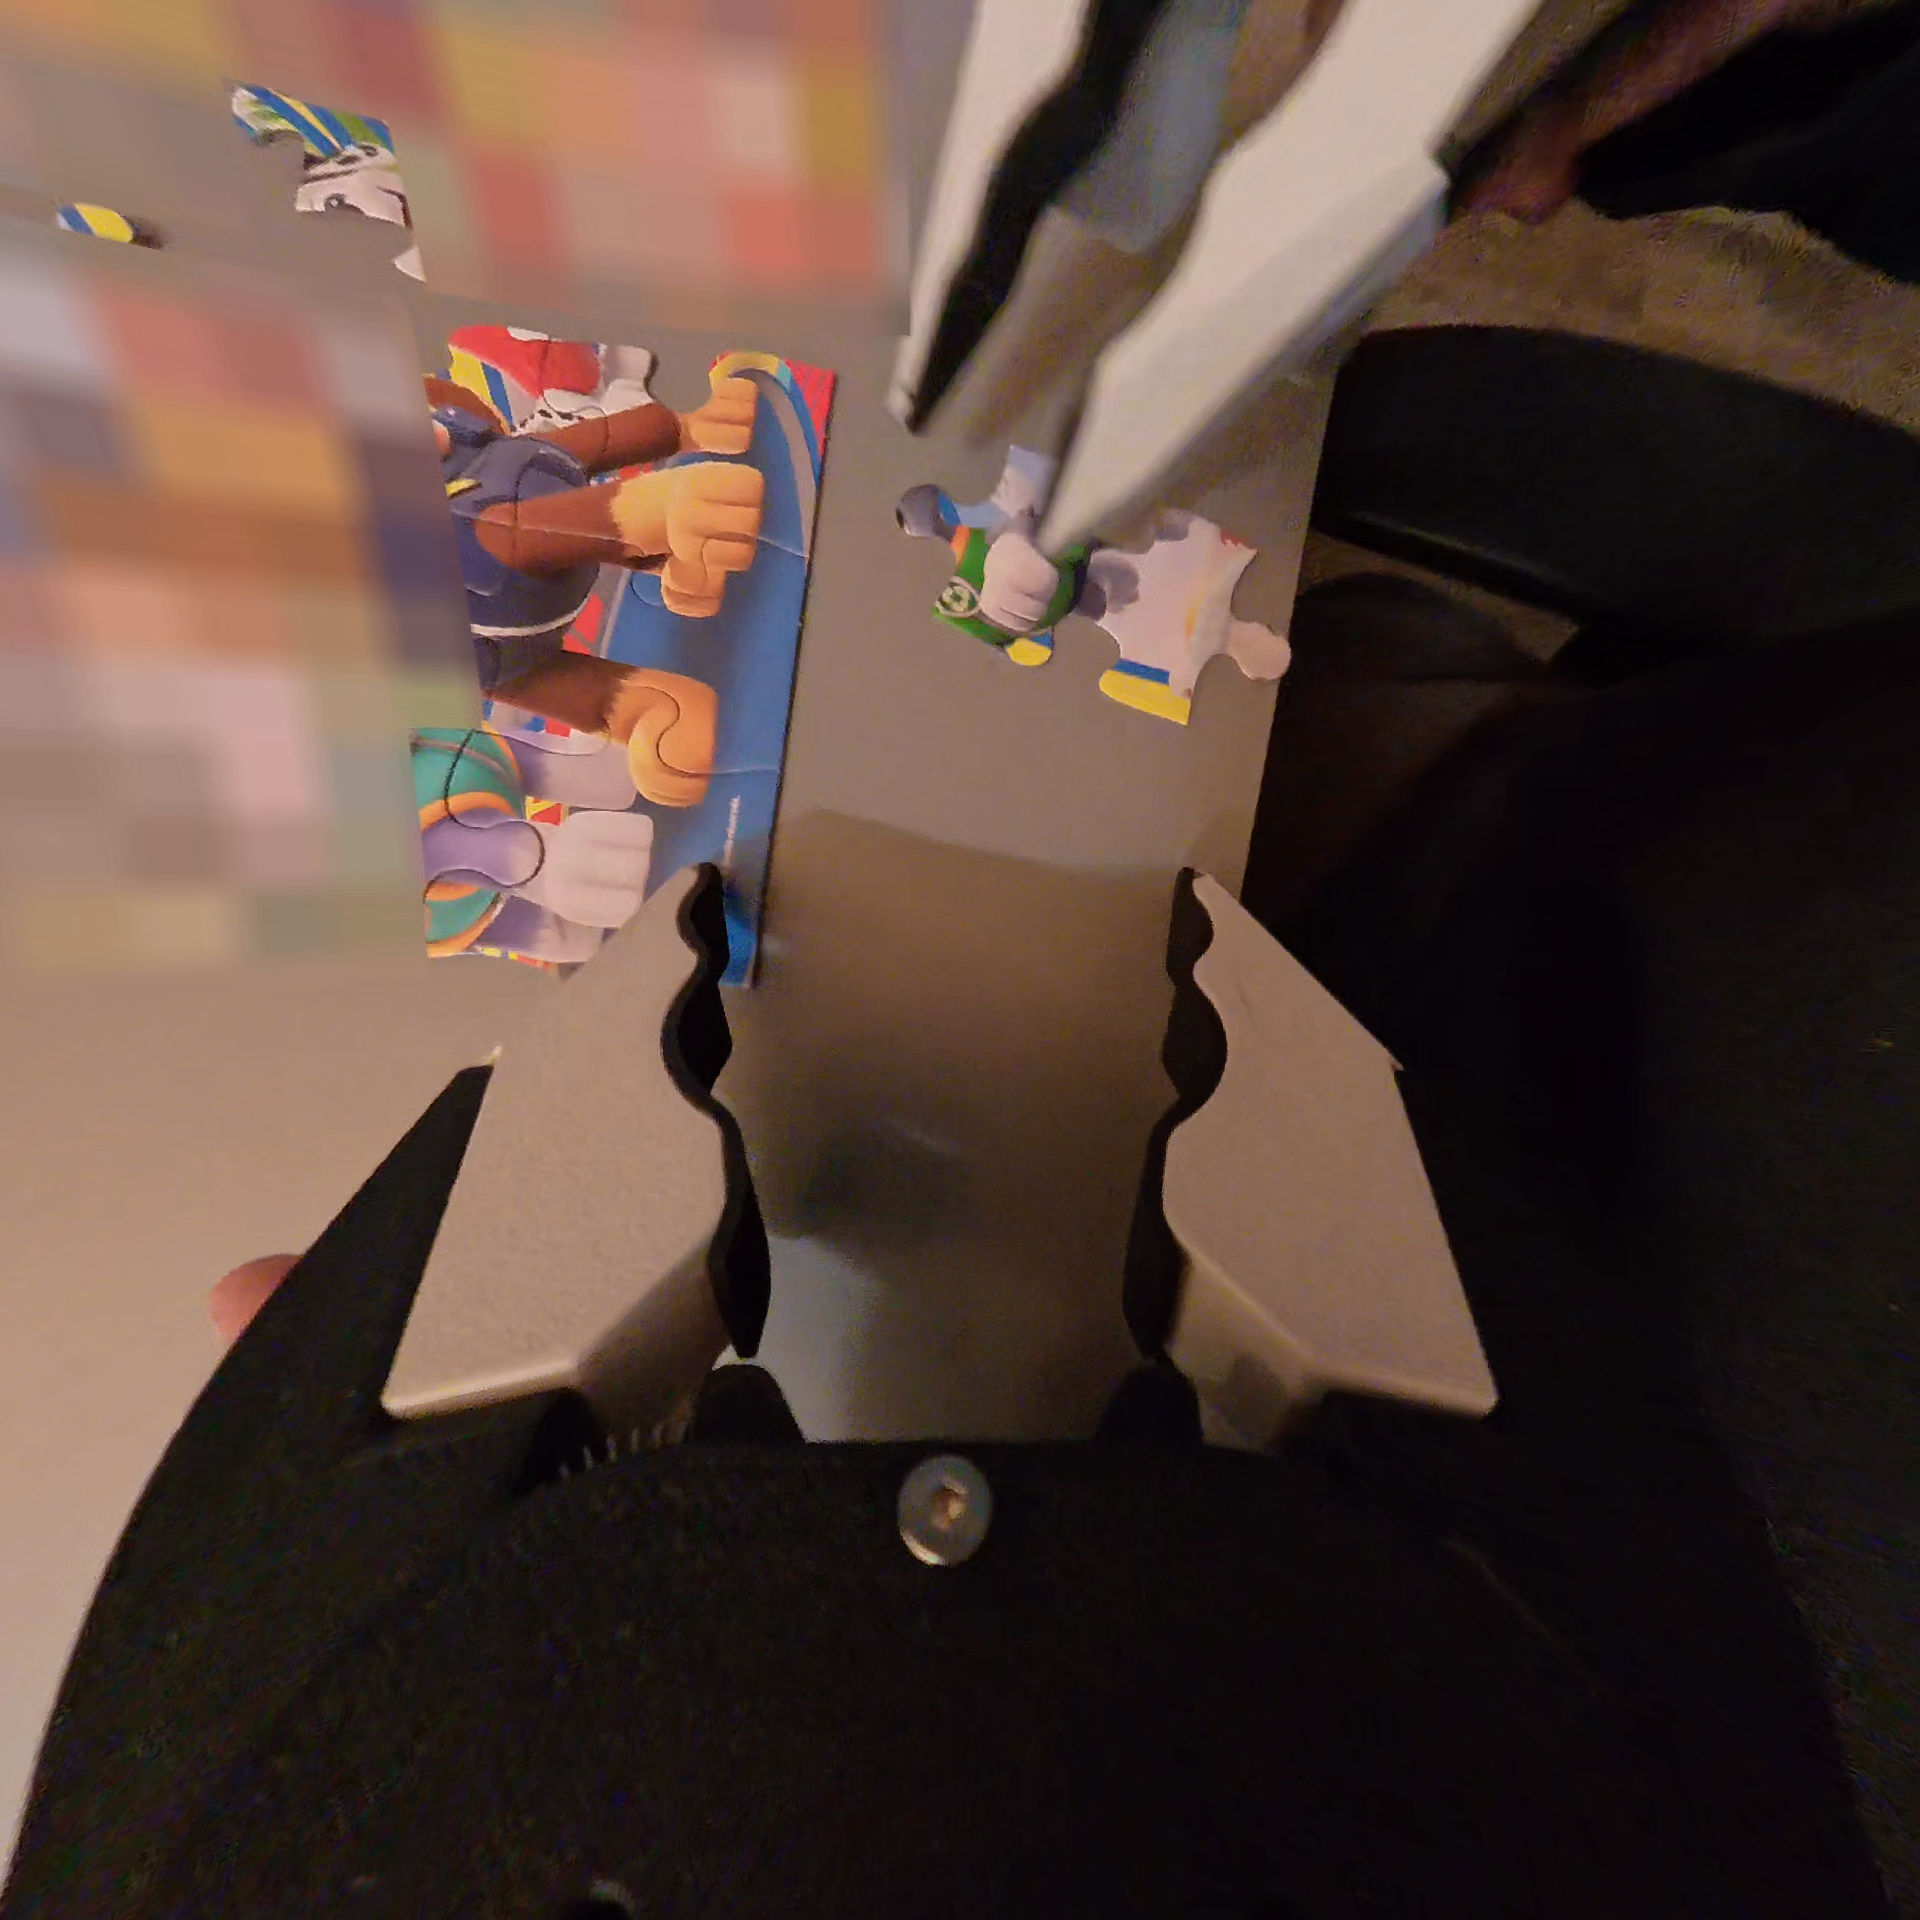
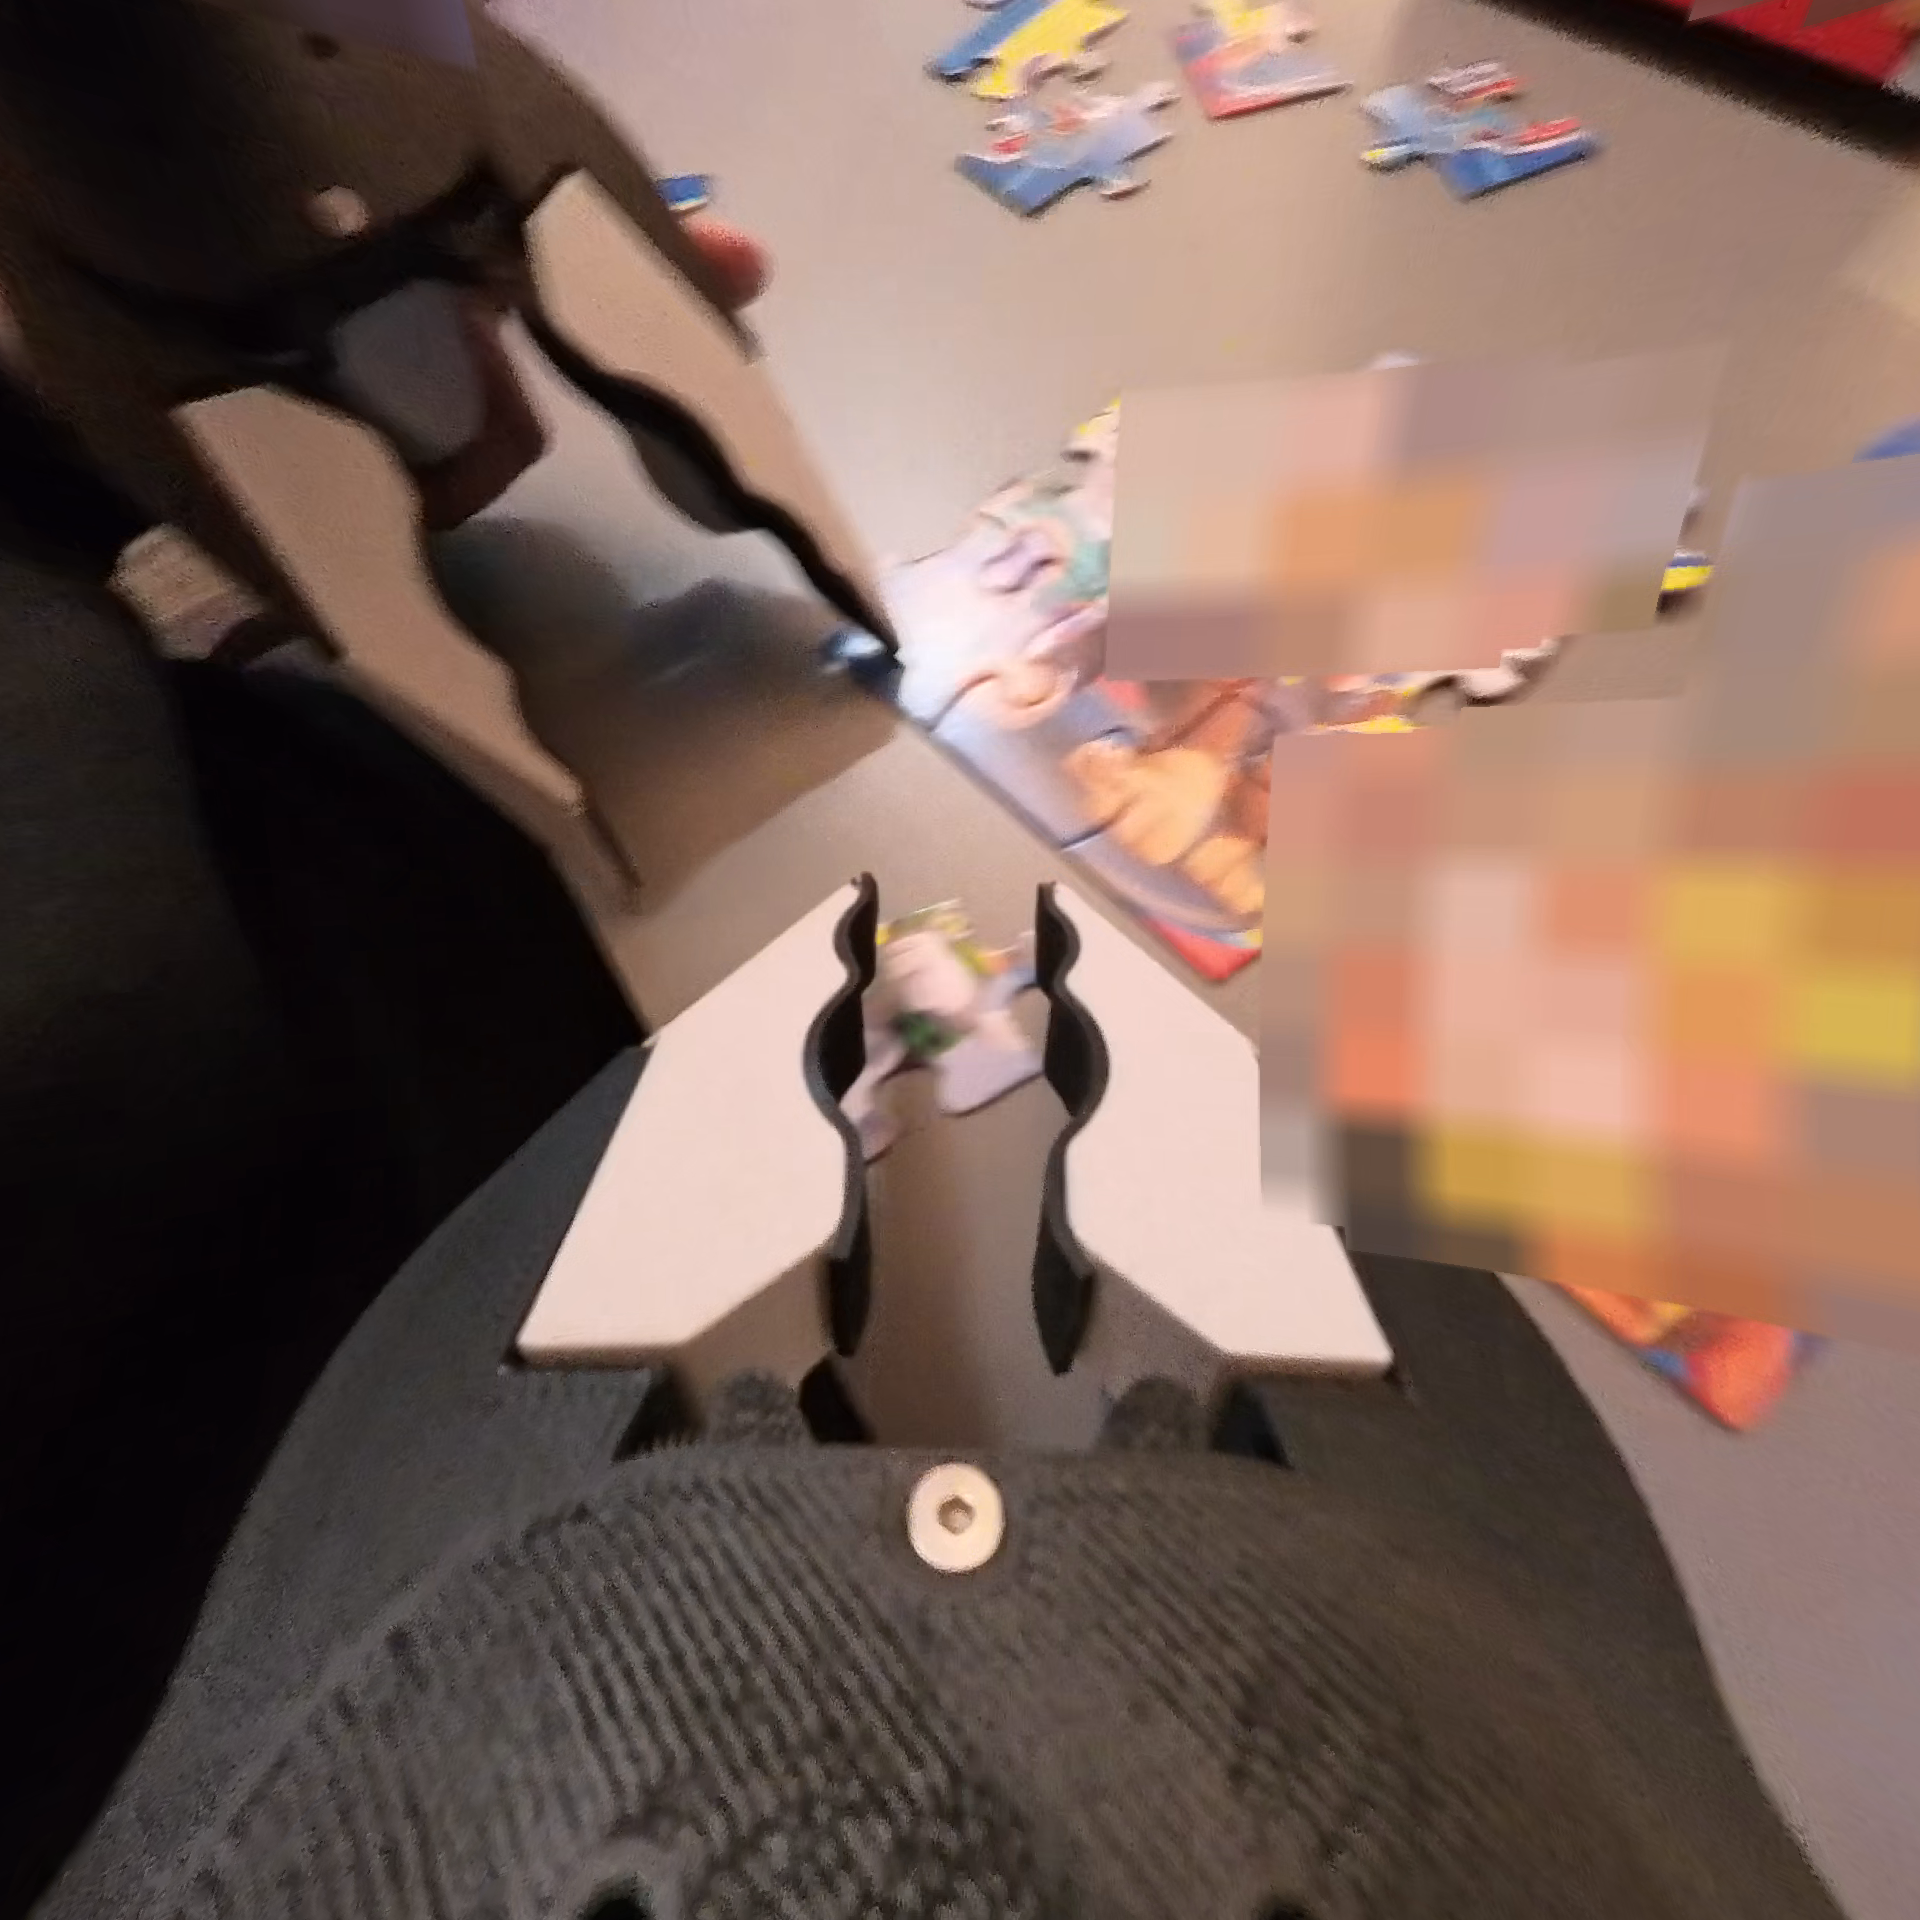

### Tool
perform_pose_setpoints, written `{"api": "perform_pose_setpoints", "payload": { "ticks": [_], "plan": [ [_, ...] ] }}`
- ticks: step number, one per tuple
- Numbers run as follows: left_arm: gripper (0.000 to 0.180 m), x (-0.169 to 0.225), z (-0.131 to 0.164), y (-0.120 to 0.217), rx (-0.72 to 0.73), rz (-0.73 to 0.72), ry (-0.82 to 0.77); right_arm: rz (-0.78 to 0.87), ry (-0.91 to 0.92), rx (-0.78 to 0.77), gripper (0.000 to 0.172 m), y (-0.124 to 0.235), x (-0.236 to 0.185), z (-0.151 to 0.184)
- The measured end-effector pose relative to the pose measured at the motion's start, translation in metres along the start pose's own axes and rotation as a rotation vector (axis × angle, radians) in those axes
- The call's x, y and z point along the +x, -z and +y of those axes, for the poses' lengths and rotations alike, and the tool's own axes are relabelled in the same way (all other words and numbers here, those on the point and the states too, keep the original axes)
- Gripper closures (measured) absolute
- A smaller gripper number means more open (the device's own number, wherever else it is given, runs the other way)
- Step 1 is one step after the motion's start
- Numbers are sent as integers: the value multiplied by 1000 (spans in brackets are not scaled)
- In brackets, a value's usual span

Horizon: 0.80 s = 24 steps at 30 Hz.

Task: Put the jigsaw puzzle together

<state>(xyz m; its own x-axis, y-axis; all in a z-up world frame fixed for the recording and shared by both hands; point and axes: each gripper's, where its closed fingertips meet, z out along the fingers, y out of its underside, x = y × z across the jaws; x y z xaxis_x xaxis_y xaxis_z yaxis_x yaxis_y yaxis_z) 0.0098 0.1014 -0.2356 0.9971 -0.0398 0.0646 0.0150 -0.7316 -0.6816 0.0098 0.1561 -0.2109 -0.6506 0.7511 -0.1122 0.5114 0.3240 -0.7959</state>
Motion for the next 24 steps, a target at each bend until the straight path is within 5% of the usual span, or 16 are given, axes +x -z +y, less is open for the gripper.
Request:
{"api": "perform_pose_setpoints", "payload": {
  "ticks": [1,5,11,17,24],
  "plan": [
    [95,1,1,0,-4,-12,-1,-23,12,-25,143,-1,-11,9],
    [95,9,6,4,-32,-12,14,85,33,-78,163,10,-14,36],
    [95,25,16,11,-82,-36,-29,242,-30,-160,156,53,12,65],
    [87,8,-10,16,5,-136,-33,408,-103,-179,156,88,50,84],
    [87,1,-20,14,17,-161,-39,432,-147,-126,115,89,52,81]
  ]
}}
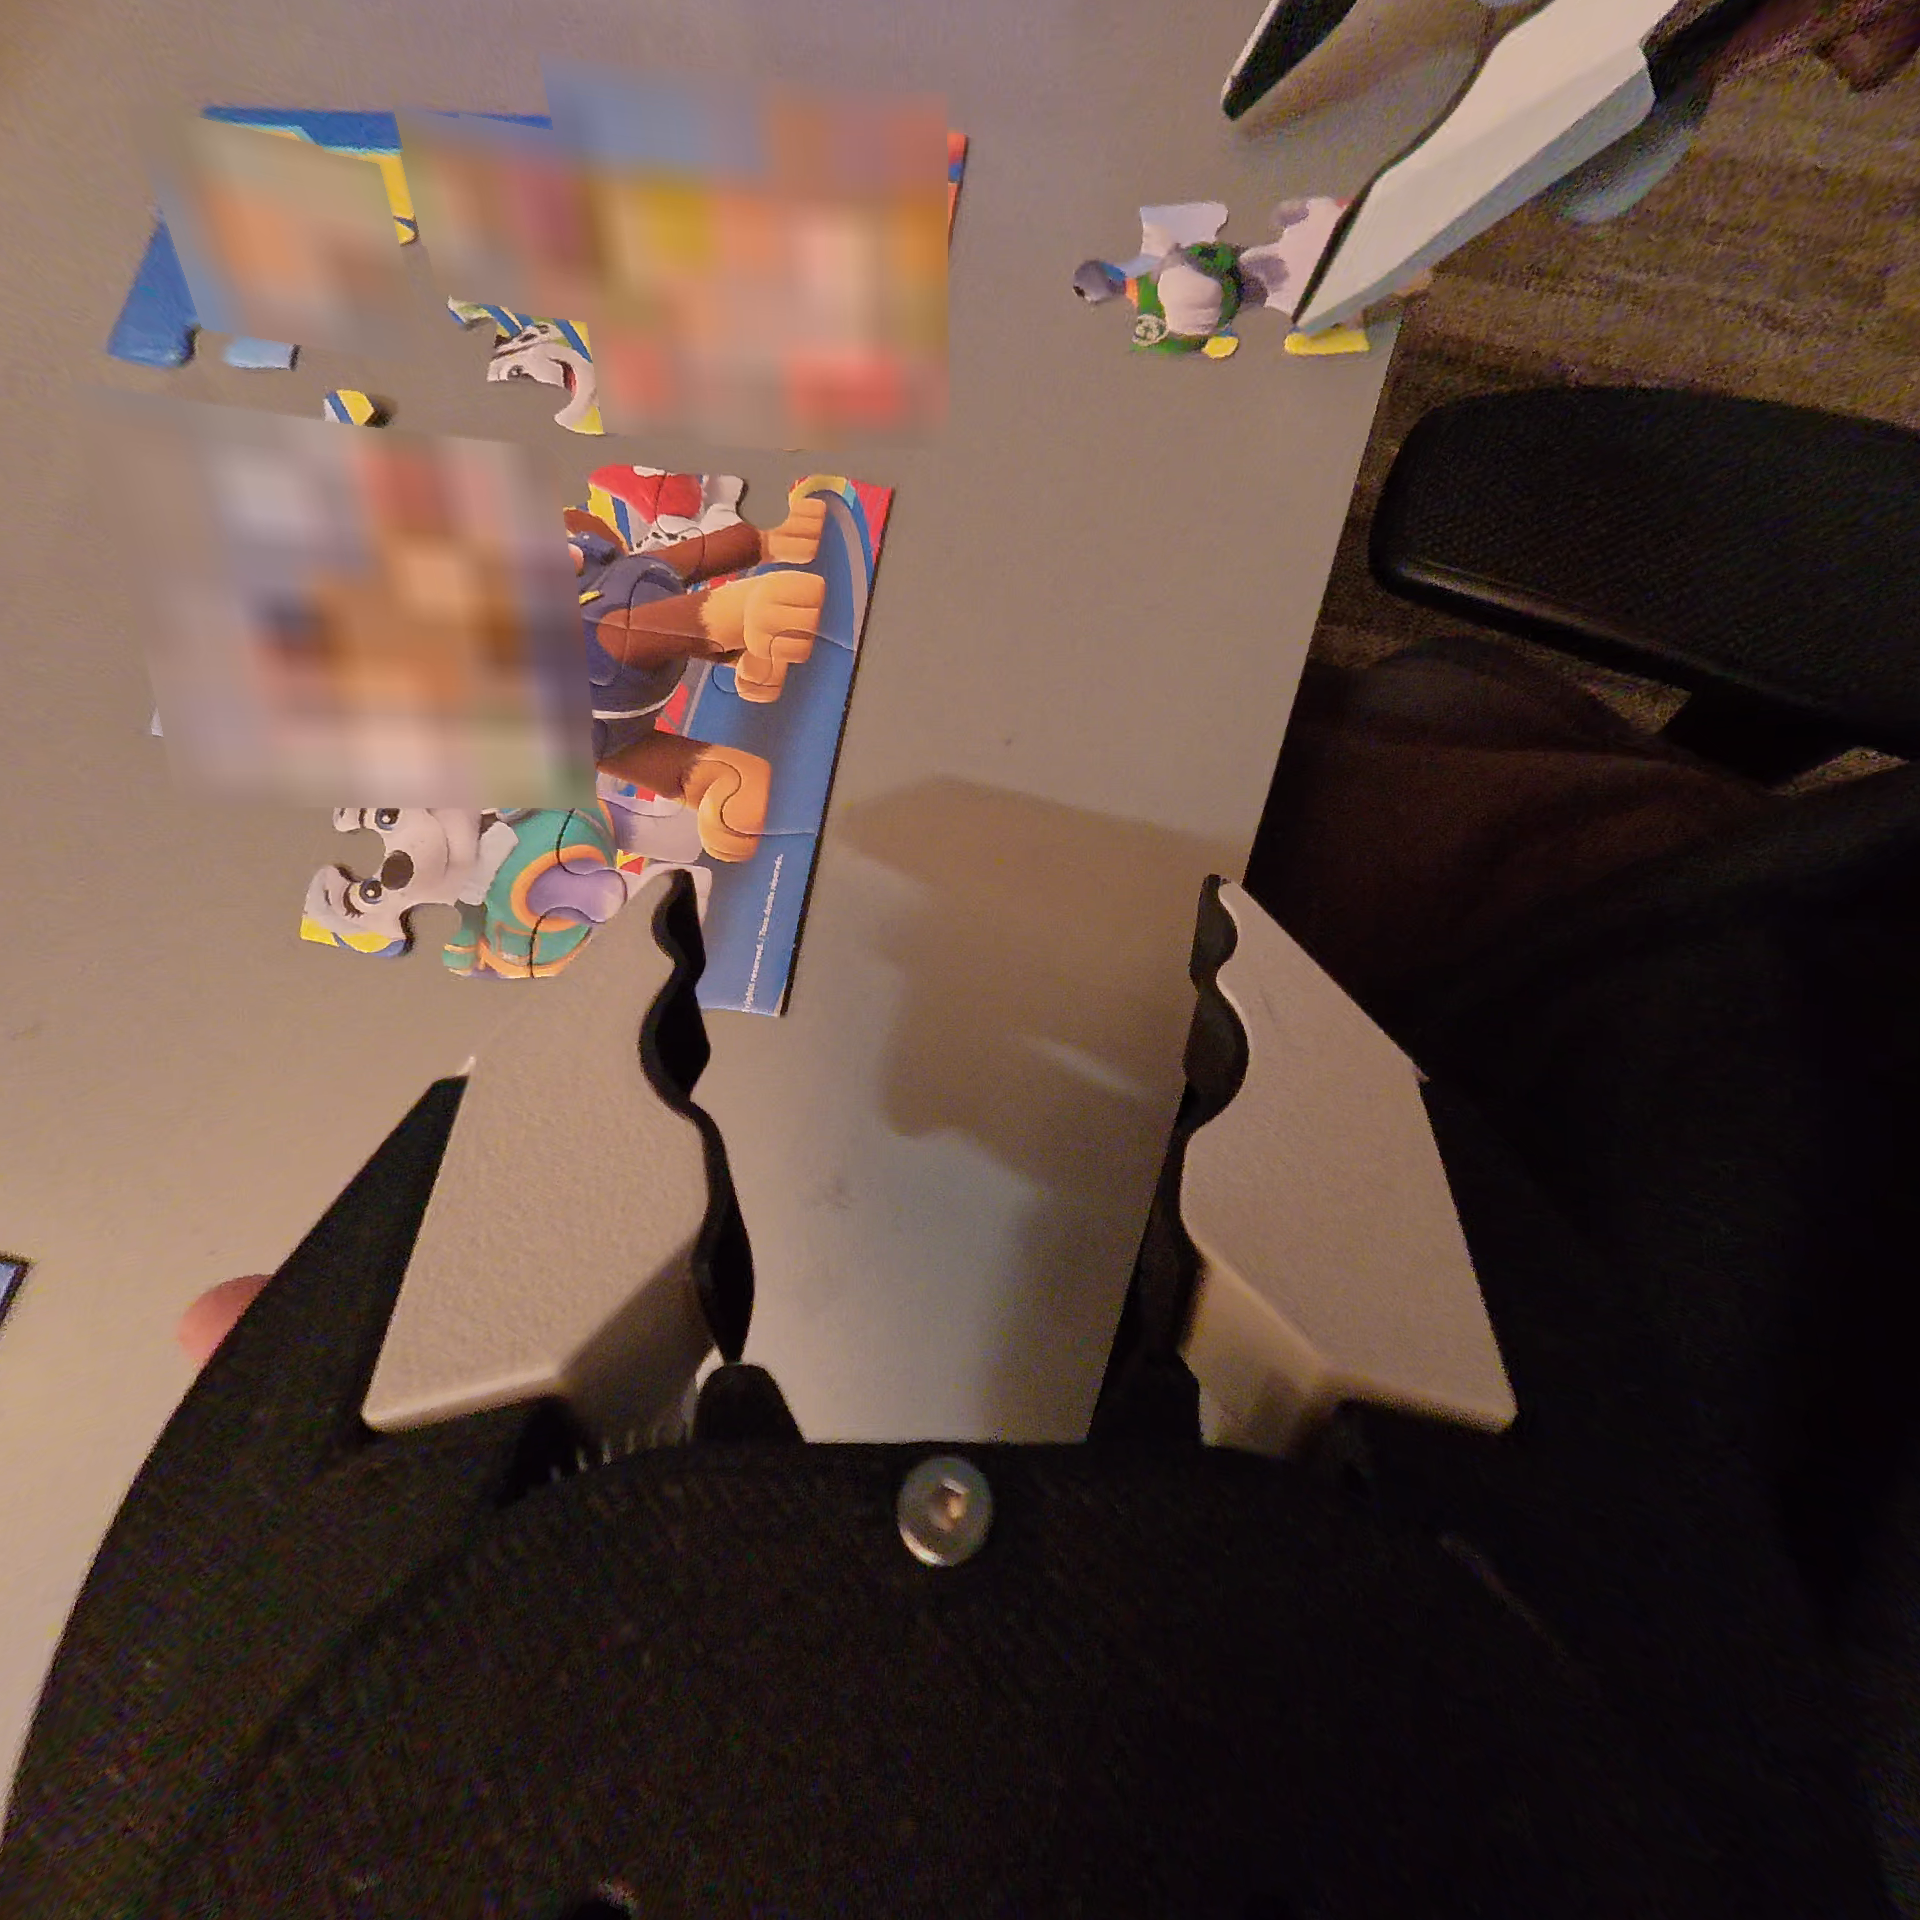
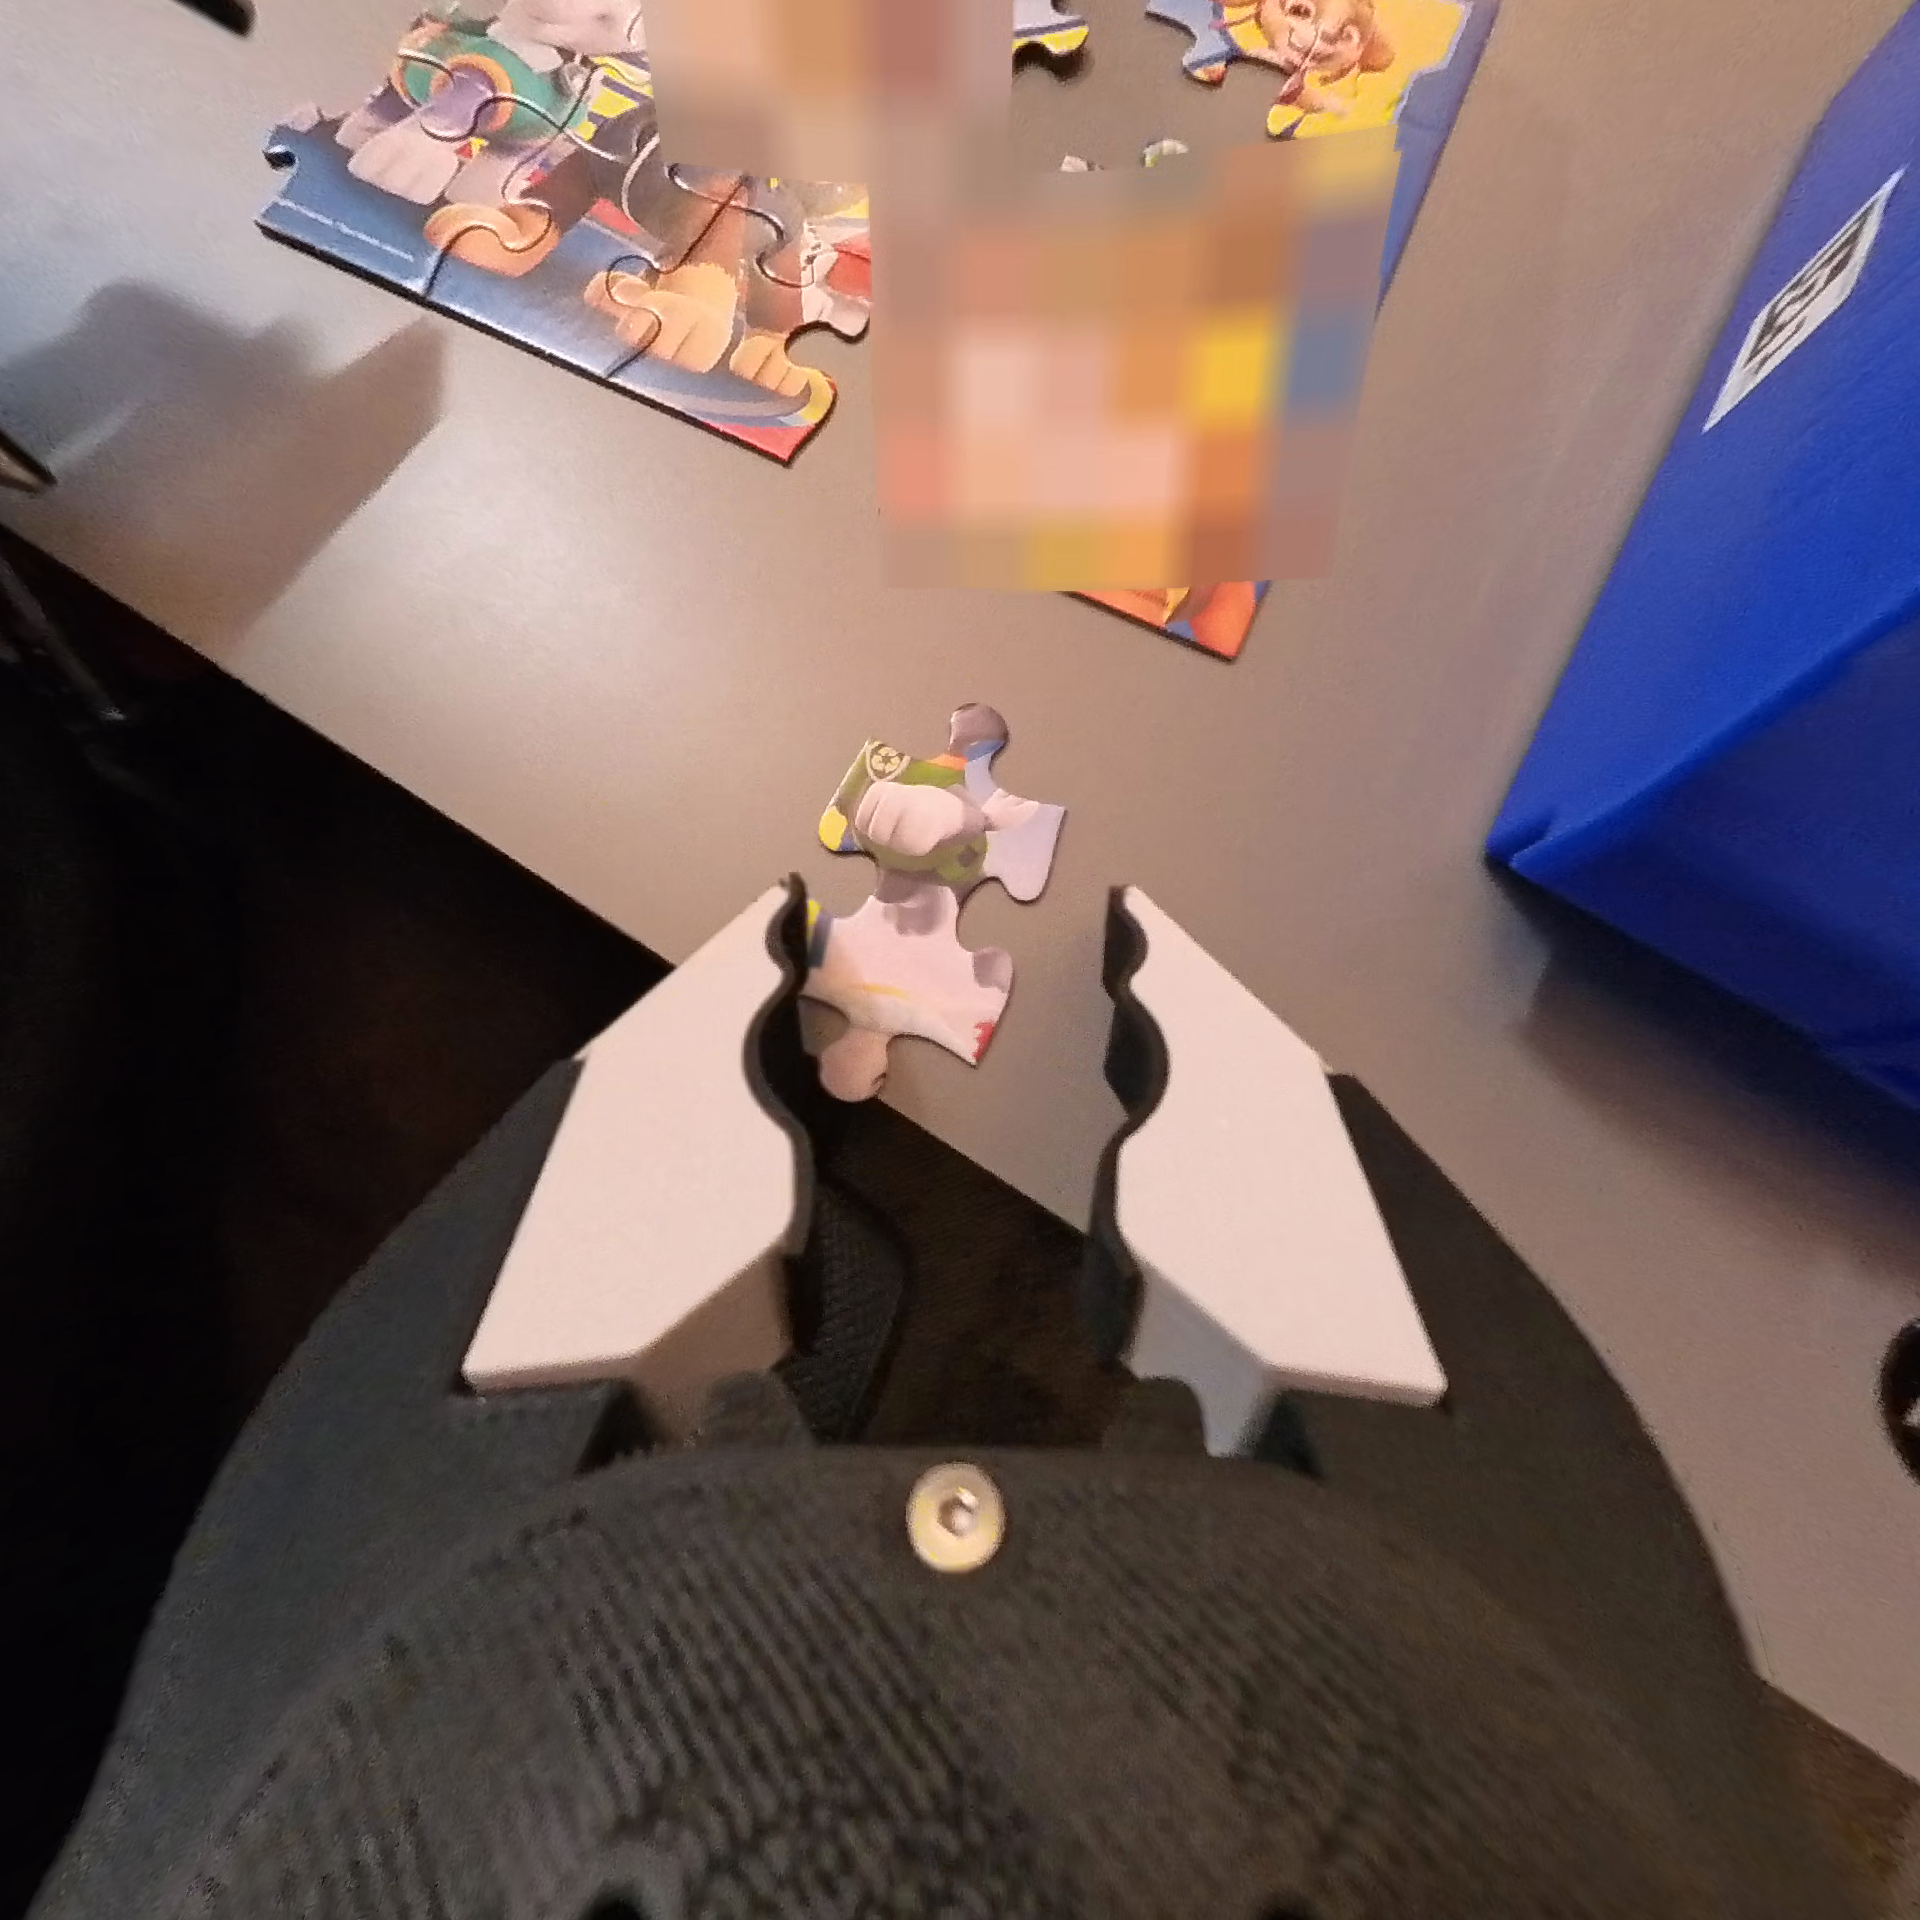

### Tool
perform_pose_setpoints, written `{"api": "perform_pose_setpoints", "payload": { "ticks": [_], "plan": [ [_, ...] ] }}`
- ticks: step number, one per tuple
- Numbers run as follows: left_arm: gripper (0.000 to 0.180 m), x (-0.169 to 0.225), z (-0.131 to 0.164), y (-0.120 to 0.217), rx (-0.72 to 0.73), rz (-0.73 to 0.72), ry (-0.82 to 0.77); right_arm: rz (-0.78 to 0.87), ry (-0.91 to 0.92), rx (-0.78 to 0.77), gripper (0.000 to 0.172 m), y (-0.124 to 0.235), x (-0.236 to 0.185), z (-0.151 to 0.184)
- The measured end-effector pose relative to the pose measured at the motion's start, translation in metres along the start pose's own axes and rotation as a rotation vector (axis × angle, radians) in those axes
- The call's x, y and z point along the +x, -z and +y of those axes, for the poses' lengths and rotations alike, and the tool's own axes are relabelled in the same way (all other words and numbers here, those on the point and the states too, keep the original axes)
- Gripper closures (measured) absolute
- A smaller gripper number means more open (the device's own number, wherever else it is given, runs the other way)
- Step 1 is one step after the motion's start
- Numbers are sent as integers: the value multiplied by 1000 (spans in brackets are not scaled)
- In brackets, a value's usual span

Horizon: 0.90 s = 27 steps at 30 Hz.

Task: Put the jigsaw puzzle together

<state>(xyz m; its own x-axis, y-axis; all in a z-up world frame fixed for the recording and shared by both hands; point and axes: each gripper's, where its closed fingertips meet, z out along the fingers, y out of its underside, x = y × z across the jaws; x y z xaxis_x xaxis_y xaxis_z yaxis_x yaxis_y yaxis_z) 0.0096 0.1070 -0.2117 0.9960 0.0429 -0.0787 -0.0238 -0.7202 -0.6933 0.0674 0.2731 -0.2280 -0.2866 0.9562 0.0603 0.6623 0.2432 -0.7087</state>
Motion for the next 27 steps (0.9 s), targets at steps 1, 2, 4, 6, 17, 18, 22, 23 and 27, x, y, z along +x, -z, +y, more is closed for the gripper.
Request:
{"api": "perform_pose_setpoints", "payload": {
  "ticks": [1,2,4,6,17,18,22,23,27],
  "plan": [
    [87,0,1,-1,-4,2,2,-14,-25,-8,110,-3,-3,1],
    [87,0,3,-1,-6,3,8,-23,-46,-13,108,-6,-5,2],
    [87,-2,5,-1,-4,6,25,-11,-81,5,111,-9,-5,0],
    [88,-4,6,1,5,10,45,-2,-85,20,125,-12,-8,-4],
    [93,-43,14,40,92,-105,164,-202,117,44,140,-57,-105,-58],
    [93,-49,16,46,101,-124,177,-223,149,46,140,-64,-118,-66],
    [93,-74,29,72,135,-226,226,-276,312,55,154,-90,-173,-98],
    [94,-79,32,80,150,-246,243,-272,354,63,155,-96,-185,-106],
    [97,-93,44,102,232,-268,330,-230,464,77,158,-119,-206,-131]
  ]
}}
